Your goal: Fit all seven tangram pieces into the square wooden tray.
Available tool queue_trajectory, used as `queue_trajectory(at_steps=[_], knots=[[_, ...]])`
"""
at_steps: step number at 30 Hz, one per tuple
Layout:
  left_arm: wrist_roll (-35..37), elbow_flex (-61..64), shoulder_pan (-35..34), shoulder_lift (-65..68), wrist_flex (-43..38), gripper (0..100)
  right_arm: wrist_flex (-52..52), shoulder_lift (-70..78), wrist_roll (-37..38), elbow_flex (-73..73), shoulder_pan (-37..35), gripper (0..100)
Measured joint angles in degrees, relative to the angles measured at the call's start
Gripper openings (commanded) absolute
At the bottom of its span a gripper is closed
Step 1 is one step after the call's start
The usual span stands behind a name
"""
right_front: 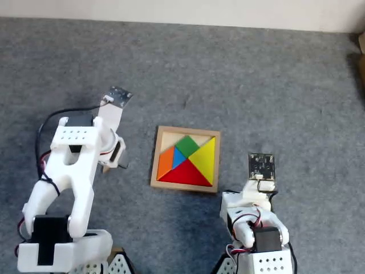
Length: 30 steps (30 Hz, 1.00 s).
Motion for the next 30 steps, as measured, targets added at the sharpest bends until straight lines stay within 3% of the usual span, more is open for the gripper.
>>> queue_trajectory(at_steps=[7, 13, 23, 30], knots=[[0.4, -1.5, -3.1, 10.7, -4.3, 24, 0.0, 0.0, 0.0, 0.0, 0.0, 0.5], [0.5, -9.4, -4.1, 18.8, -0.9, 16, 0.0, 0.0, 0.0, 0.0, 0.0, 0.5], [0.5, -13.8, -4.0, 21.9, 1.3, 17, 0.0, 0.0, 0.0, 0.0, 0.0, 0.5], [4.0, -14.2, -4.4, 22.1, 1.2, 24, 0.0, 0.0, 0.0, 0.0, 0.0, 0.5]])
